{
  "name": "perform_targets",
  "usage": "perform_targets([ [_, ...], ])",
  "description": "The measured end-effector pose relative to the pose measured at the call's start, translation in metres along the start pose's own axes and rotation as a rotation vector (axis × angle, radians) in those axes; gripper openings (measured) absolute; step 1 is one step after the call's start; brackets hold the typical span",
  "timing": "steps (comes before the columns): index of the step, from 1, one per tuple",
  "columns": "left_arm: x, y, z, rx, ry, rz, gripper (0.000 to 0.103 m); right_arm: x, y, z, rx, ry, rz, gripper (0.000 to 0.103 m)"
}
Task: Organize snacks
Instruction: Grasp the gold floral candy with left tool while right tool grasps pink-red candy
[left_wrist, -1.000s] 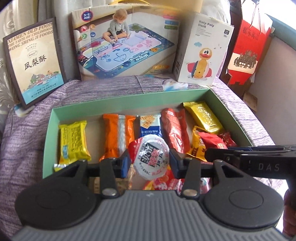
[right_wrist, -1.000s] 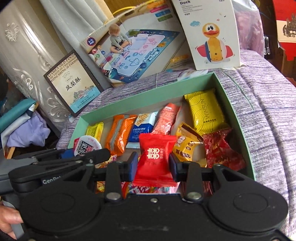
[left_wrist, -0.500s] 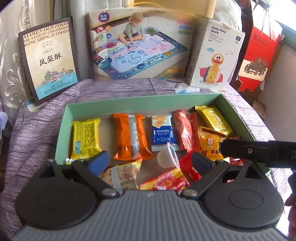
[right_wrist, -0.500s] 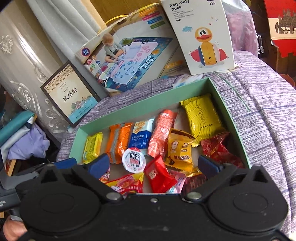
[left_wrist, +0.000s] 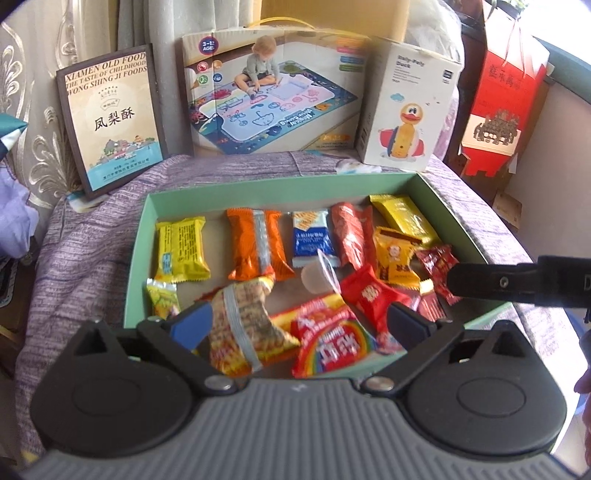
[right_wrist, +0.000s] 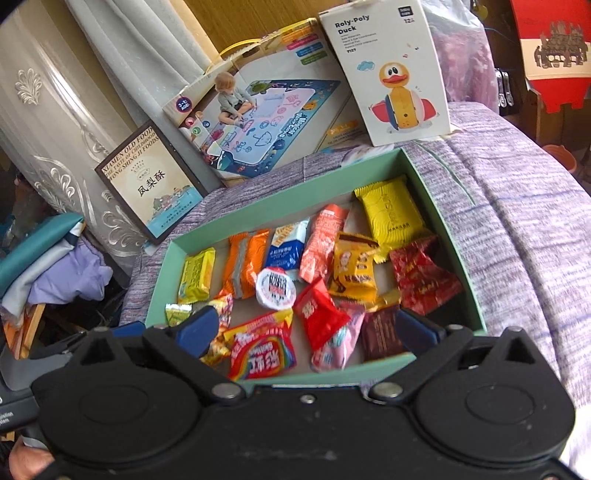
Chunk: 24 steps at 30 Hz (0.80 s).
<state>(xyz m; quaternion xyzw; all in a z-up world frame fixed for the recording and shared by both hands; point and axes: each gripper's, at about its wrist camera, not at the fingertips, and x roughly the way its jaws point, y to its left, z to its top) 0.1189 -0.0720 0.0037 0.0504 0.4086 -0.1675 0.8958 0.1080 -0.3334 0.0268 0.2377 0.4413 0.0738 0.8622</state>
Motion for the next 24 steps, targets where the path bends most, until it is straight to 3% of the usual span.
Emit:
perform_targets([
  [6, -0.019, -0.007, -0.03, 0.01, 0.01, -0.014, 0.103, -0.021, -0.012, -0.022, 0.019, 0.009, 0.003, 0.103],
  [11, -0.024, -0.02, -0.065, 0.038, 0.078, -0.048, 0.103, -0.028, -0.024, -0.044, 0.025, 0.046, 0.008, 0.103],
  [22, -0.02, -0.071, -0.135, 0.275, 0.247, -0.171, 0.103, -0.04, -0.061, -0.094, 0.093, 0.122, 0.03, 0.102],
  [24, -0.02, -0.076, -0.139, 0.307, 0.241, -0.174, 0.103, -0.042, -0.068, -0.1, 0.099, 0.135, 0.016, 0.095],
])
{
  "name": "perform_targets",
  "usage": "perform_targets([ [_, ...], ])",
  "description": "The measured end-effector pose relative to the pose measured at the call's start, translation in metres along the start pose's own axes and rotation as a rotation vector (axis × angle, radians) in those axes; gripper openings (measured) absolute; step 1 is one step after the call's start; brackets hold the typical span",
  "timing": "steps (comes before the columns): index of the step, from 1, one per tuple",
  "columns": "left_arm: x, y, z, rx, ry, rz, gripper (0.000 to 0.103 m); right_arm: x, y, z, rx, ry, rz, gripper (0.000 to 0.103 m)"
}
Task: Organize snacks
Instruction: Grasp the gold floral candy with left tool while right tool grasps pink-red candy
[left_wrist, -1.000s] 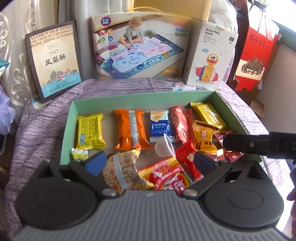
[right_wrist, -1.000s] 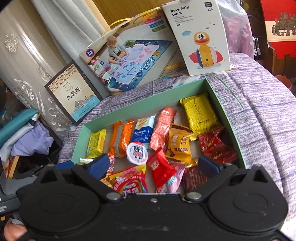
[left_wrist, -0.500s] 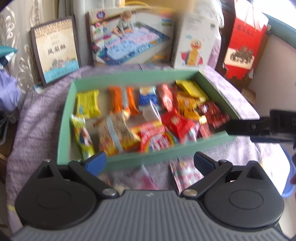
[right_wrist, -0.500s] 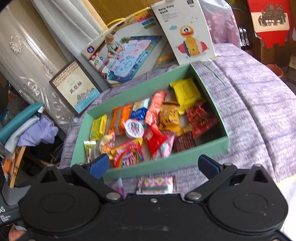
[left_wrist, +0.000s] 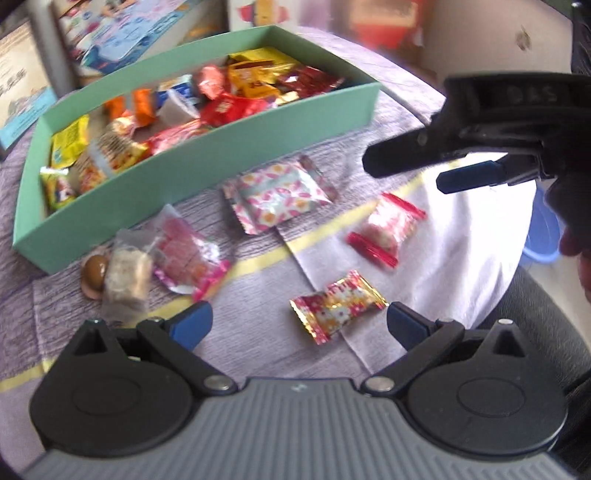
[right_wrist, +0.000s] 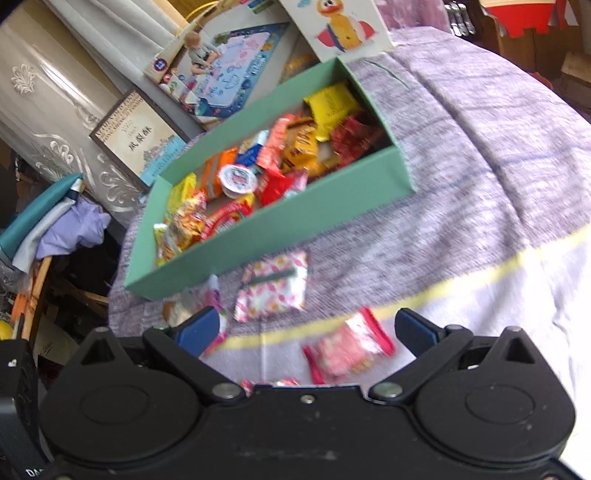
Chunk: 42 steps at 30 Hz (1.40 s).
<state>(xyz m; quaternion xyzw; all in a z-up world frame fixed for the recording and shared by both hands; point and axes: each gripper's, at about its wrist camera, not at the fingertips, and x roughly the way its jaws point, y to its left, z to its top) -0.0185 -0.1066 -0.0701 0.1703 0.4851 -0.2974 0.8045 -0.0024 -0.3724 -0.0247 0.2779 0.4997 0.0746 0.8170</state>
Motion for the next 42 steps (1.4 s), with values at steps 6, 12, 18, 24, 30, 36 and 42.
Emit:
perform_targets([
  [6, 0.009, 0.002, 0.003, 0.003, 0.004, -0.009, 0.102, 0.002, -0.016, -0.015, 0.036, 0.078, 0.041, 0.045],
  [12, 0.016, -0.004, 0.011, 0.047, -0.012, -0.039, 0.091, 0.006, -0.016, -0.018, 0.015, 0.081, -0.005, 0.04],
  [18, 0.023, -0.024, 0.012, 0.152, -0.013, -0.095, 0.055, 0.009, -0.015, -0.01, 0.0, 0.049, -0.045, 0.04],
  [24, 0.022, -0.013, 0.013, 0.044, -0.015, -0.043, 0.035, 0.019, -0.003, -0.007, -0.057, 0.033, -0.085, 0.04],
  [30, 0.016, 0.02, 0.008, -0.129, -0.01, 0.026, 0.038, 0.033, 0.022, -0.011, -0.161, -0.004, -0.141, 0.041],
  [36, 0.01, 0.028, -0.001, -0.173, -0.009, 0.012, 0.051, 0.044, 0.052, -0.035, -0.404, -0.054, -0.252, 0.04],
  [42, 0.011, 0.022, -0.003, -0.146, -0.007, 0.025, 0.056, 0.04, 0.044, -0.036, -0.384, -0.072, -0.234, 0.03],
])
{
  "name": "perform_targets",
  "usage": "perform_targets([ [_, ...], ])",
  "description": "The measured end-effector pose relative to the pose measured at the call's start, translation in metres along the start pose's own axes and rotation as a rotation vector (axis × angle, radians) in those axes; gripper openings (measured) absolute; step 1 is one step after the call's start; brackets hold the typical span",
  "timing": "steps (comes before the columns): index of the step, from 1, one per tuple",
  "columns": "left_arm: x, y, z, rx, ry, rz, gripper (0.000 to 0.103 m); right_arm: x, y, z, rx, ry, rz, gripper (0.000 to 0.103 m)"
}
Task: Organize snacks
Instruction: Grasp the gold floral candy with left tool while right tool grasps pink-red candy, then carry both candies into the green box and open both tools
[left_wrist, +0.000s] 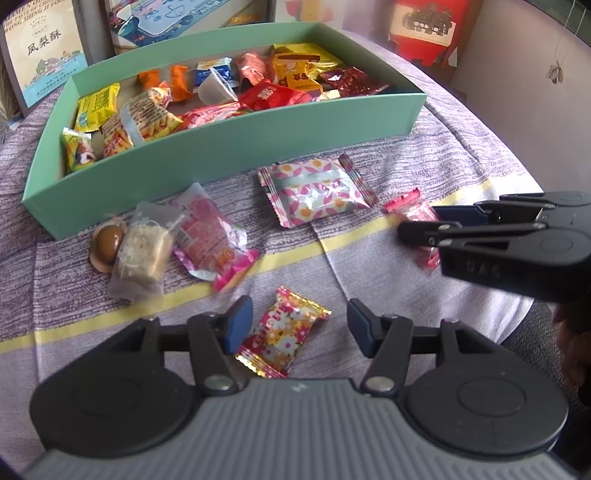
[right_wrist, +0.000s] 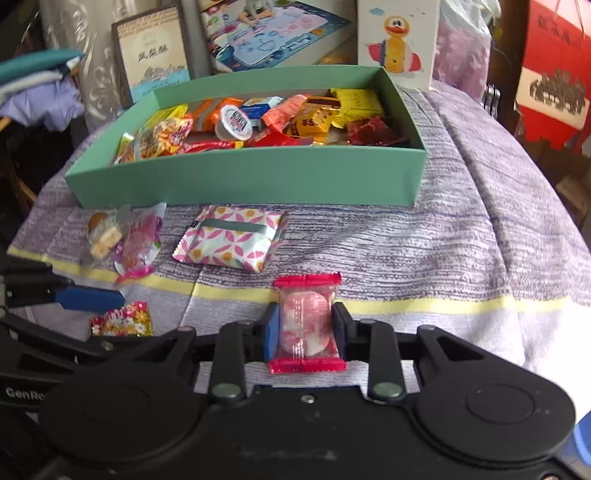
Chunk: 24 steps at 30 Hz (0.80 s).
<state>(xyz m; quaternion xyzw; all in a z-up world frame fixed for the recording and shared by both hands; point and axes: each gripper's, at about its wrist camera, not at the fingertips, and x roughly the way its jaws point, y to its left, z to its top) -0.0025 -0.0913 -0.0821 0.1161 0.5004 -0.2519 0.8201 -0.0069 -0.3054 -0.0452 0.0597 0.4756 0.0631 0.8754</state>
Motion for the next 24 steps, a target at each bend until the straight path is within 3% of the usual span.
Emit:
perform_targets([
  [5, 0.002, -0.006, 0.0, 0.036, 0.002, 0.012, 0.053, -0.001, -0.006, -0.002, 0.008, -0.011, 0.012, 0.03],
  [7, 0.002, -0.01, 0.0, 0.063, 0.001, 0.018, 0.032, 0.0, -0.003, -0.003, -0.018, -0.015, -0.001, 0.03],
  [9, 0.001, -0.012, -0.001, 0.077, 0.001, 0.026, 0.025, -0.003, -0.004, -0.005, -0.012, -0.016, 0.002, 0.03],
  [16, -0.009, 0.005, 0.009, -0.021, -0.026, 0.022, 0.024, -0.013, -0.025, 0.004, 0.117, -0.013, 0.071, 0.029],
  [24, -0.039, 0.022, 0.039, -0.082, -0.129, -0.013, 0.024, -0.038, -0.042, 0.035, 0.182, -0.076, 0.138, 0.029],
])
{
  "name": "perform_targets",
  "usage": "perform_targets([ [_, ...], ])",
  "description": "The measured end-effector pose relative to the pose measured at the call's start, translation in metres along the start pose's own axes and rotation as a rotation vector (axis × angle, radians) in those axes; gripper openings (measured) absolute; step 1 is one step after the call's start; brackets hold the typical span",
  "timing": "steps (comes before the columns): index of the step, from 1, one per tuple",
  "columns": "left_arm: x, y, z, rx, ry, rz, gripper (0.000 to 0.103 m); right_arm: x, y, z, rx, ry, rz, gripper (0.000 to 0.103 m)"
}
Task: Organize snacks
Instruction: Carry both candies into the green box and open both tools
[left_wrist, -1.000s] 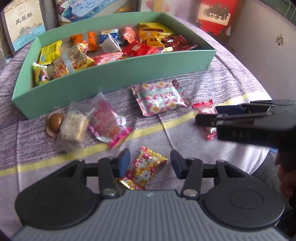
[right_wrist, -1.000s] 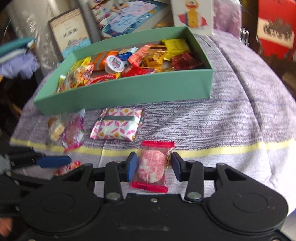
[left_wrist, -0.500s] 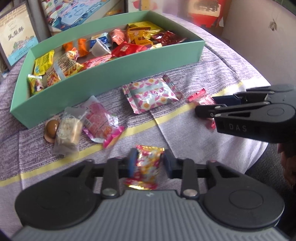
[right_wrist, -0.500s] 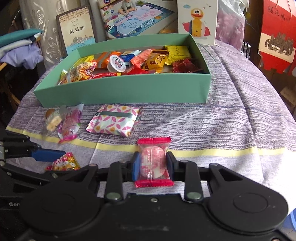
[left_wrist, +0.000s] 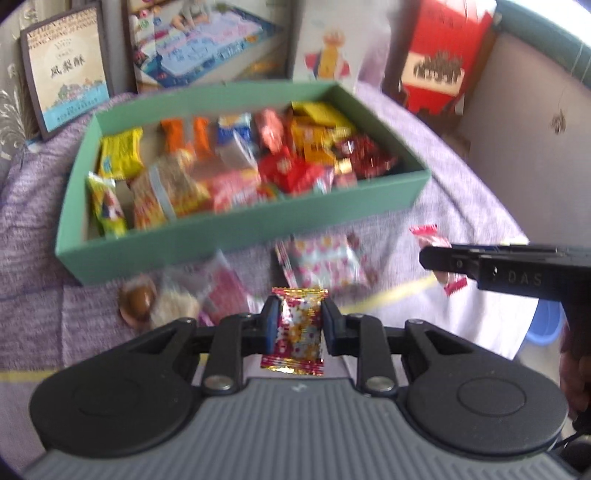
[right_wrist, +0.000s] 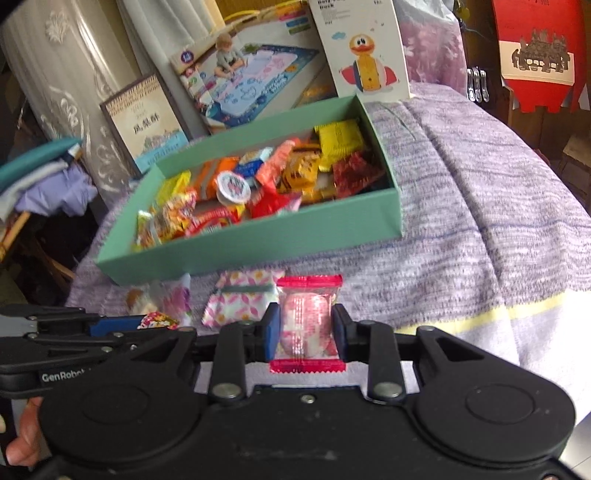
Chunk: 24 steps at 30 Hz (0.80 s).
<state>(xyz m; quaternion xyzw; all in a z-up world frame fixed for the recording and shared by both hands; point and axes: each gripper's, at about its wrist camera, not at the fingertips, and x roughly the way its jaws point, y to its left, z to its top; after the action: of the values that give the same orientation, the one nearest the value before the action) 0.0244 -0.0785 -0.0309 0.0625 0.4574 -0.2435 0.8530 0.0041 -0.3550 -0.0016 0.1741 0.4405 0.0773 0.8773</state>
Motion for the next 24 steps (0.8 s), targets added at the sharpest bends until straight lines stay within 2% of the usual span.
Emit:
perform_targets([
  [6, -0.008, 0.022, 0.035, -0.048, -0.061, 0.02, 0.024, -0.004, 0.004, 0.041, 0.016, -0.053, 0.046, 0.029],
  [12, -0.008, 0.057, 0.077, -0.089, -0.118, 0.063, 0.024, 0.017, 0.017, 0.082, -0.01, -0.071, 0.085, 0.029],
  [18, 0.008, 0.096, 0.118, -0.126, -0.126, 0.099, 0.024, 0.063, 0.045, 0.121, -0.037, -0.039, 0.127, 0.029],
  [24, 0.043, 0.127, 0.155, -0.142, -0.107, 0.119, 0.024, 0.122, 0.069, 0.153, -0.047, 0.007, 0.156, 0.029],
])
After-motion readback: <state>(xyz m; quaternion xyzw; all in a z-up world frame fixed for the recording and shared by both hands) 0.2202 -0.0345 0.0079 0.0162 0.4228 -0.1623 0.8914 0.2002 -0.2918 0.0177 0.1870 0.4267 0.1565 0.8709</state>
